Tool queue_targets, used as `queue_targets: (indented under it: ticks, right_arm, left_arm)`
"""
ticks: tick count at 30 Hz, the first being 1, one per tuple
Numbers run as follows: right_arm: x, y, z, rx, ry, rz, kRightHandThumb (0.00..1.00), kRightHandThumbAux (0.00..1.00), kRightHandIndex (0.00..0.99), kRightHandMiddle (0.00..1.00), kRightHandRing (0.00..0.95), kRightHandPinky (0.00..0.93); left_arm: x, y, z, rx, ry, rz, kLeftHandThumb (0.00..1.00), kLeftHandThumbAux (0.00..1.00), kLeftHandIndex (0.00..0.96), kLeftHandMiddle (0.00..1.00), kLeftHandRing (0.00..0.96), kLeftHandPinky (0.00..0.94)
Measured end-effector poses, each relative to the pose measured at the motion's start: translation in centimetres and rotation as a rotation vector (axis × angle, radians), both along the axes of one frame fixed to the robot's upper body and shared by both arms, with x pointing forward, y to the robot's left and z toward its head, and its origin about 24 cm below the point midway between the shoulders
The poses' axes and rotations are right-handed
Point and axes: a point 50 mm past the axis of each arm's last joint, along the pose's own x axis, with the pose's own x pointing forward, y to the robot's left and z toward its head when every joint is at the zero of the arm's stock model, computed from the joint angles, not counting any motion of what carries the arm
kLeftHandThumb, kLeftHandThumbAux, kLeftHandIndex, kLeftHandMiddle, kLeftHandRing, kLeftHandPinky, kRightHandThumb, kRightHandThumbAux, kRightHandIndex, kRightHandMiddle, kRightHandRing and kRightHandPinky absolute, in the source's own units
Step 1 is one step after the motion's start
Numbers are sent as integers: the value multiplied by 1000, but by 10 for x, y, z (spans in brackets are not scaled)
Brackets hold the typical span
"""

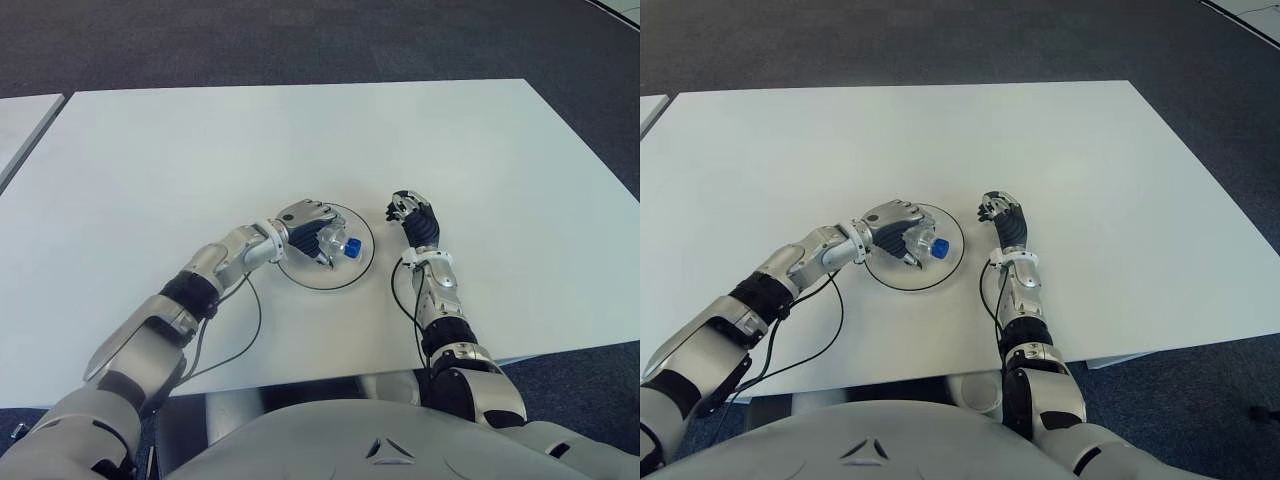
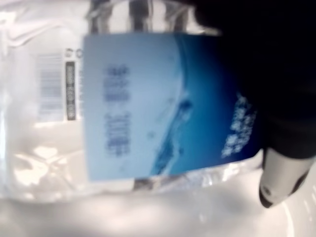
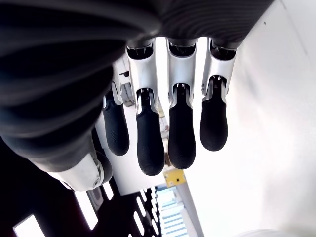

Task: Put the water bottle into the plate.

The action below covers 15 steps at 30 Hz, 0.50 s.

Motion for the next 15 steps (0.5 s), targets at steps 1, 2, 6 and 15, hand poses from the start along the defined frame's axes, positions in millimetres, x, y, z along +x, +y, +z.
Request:
queue_targets:
  ticks: [1, 2, 6, 15]
  right_arm:
    - [0, 0, 0, 0, 0, 0, 707, 725, 437, 612, 580, 577]
    - [0, 0, 0, 0, 0, 0, 707, 725, 437, 612, 580, 577]
    - [0, 0, 0, 0, 1, -1, 708, 725, 437, 612, 580, 577]
    - [-1, 0, -1, 2, 2, -1, 707, 725, 436, 610, 577, 571]
  left_arm:
    - [0, 0, -1, 16, -6, -8, 744, 698, 443, 860, 857, 857]
    - [0, 0, -3, 26, -11, -13, 743, 698, 443, 859, 856, 856]
    - [-1, 1, -6, 62, -21, -32, 742, 698, 443, 848, 848, 846]
    - [2, -1, -4, 159, -22, -84, 736, 697, 437, 782, 793, 773]
